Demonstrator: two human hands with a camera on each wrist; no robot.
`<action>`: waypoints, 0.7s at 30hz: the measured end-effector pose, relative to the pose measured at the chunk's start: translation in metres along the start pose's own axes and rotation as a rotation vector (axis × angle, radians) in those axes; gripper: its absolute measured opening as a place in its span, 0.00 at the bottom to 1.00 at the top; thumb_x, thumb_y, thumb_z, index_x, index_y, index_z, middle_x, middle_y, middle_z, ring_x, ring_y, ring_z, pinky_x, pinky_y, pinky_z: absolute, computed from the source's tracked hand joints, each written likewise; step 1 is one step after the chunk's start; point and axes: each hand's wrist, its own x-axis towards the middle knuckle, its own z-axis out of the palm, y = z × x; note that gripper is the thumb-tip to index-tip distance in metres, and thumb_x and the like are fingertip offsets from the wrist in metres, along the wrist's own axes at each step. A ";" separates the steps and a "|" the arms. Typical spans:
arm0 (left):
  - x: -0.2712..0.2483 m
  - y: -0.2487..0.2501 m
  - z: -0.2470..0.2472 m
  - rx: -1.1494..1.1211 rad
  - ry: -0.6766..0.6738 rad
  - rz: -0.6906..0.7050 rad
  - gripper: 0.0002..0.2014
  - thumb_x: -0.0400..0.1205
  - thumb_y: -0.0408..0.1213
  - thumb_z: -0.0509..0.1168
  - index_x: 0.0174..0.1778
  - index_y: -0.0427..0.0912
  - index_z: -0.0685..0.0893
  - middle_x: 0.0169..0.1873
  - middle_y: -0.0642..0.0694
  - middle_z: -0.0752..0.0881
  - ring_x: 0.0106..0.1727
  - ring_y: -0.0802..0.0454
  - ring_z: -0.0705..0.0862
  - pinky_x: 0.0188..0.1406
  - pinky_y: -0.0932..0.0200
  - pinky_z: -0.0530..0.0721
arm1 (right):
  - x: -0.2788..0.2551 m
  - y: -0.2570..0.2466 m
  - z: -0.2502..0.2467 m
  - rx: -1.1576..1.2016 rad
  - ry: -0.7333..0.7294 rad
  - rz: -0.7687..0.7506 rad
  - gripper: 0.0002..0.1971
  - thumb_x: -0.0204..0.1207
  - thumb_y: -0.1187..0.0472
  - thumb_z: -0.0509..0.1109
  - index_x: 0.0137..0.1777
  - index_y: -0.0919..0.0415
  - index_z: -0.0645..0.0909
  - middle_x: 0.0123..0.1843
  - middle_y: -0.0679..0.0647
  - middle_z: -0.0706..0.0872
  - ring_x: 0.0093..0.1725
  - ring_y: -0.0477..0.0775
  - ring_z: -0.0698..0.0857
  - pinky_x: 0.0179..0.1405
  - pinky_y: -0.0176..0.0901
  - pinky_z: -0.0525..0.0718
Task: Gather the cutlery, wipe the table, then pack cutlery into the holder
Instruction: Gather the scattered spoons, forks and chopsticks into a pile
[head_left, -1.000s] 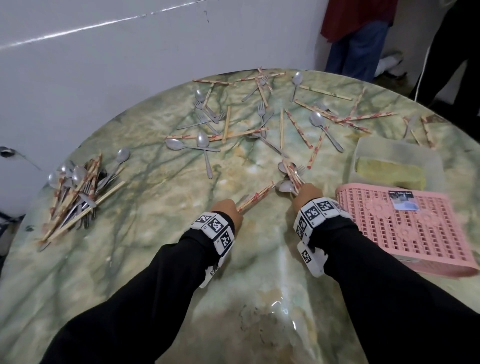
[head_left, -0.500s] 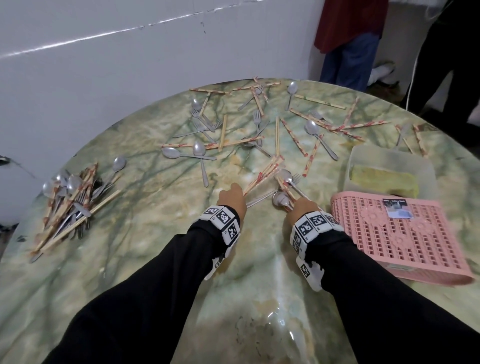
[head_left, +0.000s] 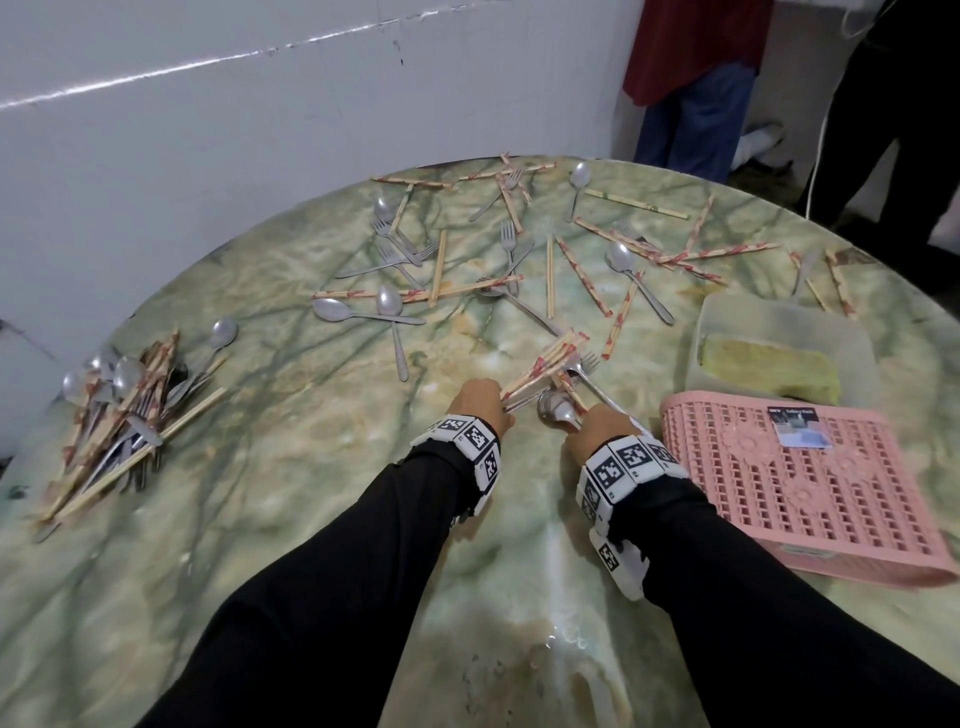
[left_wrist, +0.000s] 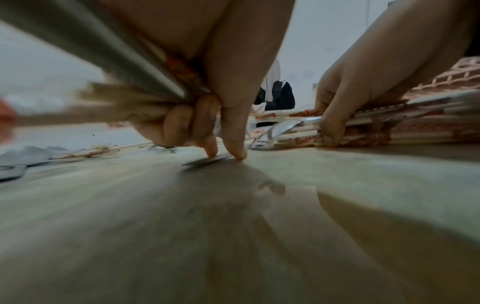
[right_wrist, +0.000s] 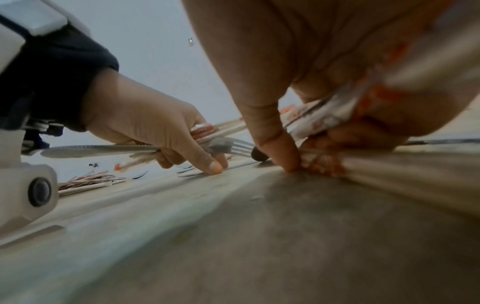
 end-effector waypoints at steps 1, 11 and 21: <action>0.001 0.000 0.002 0.020 -0.008 0.000 0.14 0.76 0.37 0.70 0.53 0.32 0.83 0.53 0.35 0.84 0.52 0.39 0.85 0.49 0.53 0.81 | 0.001 0.000 0.000 0.001 0.005 0.001 0.09 0.78 0.65 0.62 0.53 0.67 0.82 0.52 0.60 0.88 0.51 0.58 0.87 0.36 0.37 0.75; -0.001 0.007 0.002 0.170 -0.076 0.001 0.11 0.83 0.31 0.60 0.58 0.30 0.81 0.59 0.35 0.82 0.60 0.39 0.83 0.54 0.55 0.81 | 0.000 -0.003 0.005 -0.053 0.020 0.004 0.09 0.79 0.66 0.62 0.54 0.67 0.81 0.55 0.60 0.87 0.56 0.59 0.86 0.40 0.39 0.74; -0.027 -0.003 -0.003 0.139 -0.228 -0.074 0.15 0.80 0.39 0.65 0.58 0.33 0.80 0.46 0.38 0.82 0.45 0.41 0.82 0.43 0.57 0.78 | 0.022 -0.001 0.018 -0.108 -0.016 -0.041 0.13 0.78 0.66 0.61 0.57 0.72 0.80 0.56 0.67 0.86 0.56 0.65 0.85 0.56 0.56 0.84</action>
